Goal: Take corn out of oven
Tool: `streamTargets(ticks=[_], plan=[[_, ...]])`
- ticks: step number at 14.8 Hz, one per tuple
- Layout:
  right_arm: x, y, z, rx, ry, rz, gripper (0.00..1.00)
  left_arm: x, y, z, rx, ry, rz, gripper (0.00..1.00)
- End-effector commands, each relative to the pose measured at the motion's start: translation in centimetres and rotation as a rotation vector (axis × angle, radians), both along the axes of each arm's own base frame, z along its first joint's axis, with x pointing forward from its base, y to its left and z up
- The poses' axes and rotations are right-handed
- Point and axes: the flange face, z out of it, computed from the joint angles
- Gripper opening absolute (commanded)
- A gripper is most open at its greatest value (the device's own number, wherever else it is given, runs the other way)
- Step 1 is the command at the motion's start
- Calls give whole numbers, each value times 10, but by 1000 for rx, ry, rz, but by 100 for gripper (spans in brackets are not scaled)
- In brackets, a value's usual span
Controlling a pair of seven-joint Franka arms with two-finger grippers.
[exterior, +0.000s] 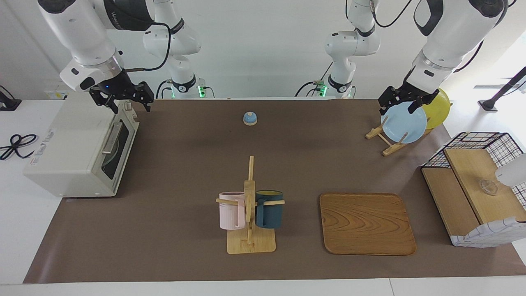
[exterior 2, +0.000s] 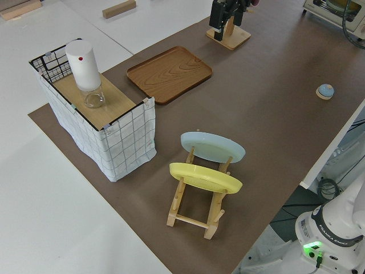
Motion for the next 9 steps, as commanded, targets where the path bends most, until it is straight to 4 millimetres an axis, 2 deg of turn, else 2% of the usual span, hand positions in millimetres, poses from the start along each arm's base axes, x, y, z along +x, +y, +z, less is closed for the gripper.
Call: streamTargets(ticks=[1,4,7,8,9], plan=[[5,-2,0,12,-10,-3,100,-1,4,6,5,-10,0,100],[4,1,-2,3,-6,-15,100,-1,3,6,5,-10,-2,100],[5,-6,-10,2,-35,-6,100,-1,3,5,5,-9,-2,100],[6,-9,-13,3,-48,7,88,-1,3,5,5,-9,-2,100],[3,-9,-16,3,-47,12,36,-1,3,6,5,-10,-2,100]])
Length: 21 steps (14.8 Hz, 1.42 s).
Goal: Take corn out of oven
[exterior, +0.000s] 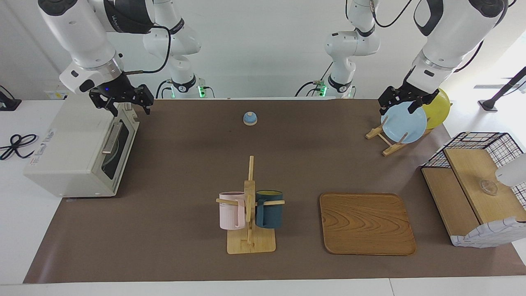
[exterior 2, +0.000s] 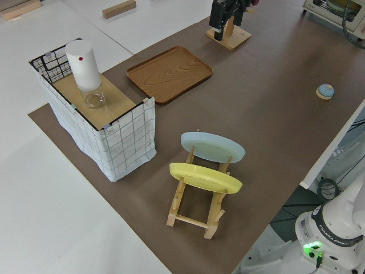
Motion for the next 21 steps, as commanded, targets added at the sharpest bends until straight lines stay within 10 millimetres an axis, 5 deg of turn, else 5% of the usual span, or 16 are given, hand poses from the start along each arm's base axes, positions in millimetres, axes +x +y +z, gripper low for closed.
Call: streamTargets(ticks=[1,2,8,13,21], plan=[[-7,-7,-15,-2,-5,15,11,-1,3,6,5,-10,-2,100],[-10,-8,-20,-3,-5,19,0,-1,4,6,5,-10,0,100],[-23,-18,-95,-42,-57,32,0,-1,3,6,5,-10,-2,100],[-20,-32,-92,-180,-63,154,0,-1,3,5,5,-9,-2,100],[-23,-94,-106,-174,-33,121,0,-1,3,6,5,-10,-2,100]])
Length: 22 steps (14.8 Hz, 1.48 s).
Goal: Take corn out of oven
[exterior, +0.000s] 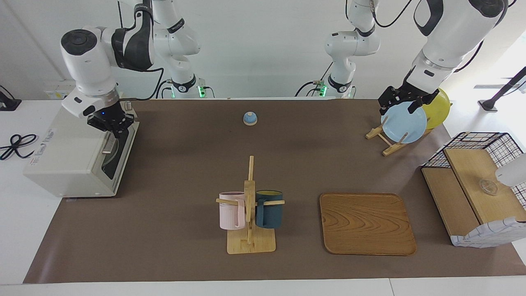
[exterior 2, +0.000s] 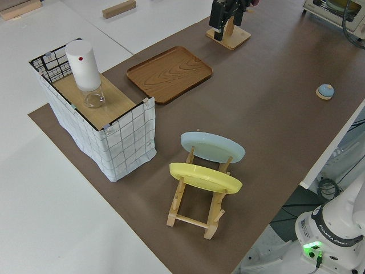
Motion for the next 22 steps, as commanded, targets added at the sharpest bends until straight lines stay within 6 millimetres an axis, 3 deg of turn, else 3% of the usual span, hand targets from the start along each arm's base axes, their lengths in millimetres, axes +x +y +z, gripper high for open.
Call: streamTargets(ticks=[1,7,10,19,22], plan=[[-4,-6,-9,-1,2,9,0,-1,3,6,5,-10,-2,100],[-7,-7,-21,10,22,1,0,-1,3,6,5,-10,-2,100],[-12,-14,-38,15,29,-1,0,-1,3,5,5,-9,-2,100],[0,40,-51,72,4,17,0,-1,3,5,5,-9,-2,100],[7,52,-65,81,7,5,0,-1,4,5,5,-9,1,100]])
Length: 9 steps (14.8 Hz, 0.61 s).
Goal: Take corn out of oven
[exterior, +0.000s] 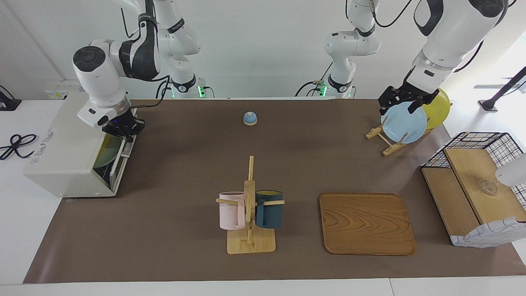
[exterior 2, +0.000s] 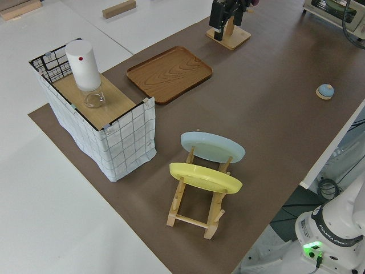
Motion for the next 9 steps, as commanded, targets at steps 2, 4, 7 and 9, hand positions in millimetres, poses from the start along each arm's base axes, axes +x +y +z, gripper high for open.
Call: streamTargets(ticks=[2,4,7,9], plan=[[15,11,-32,34,-29,-14,0,-1,3,6,5,-10,-2,100],[18,18,-51,47,-46,-5,0,-1,3,6,5,-10,-2,100],[21,20,-78,51,-72,5,0,-1,4,6,5,-9,1,100],[24,32,-79,56,-91,12,0,-1,3,5,5,-9,-2,100]])
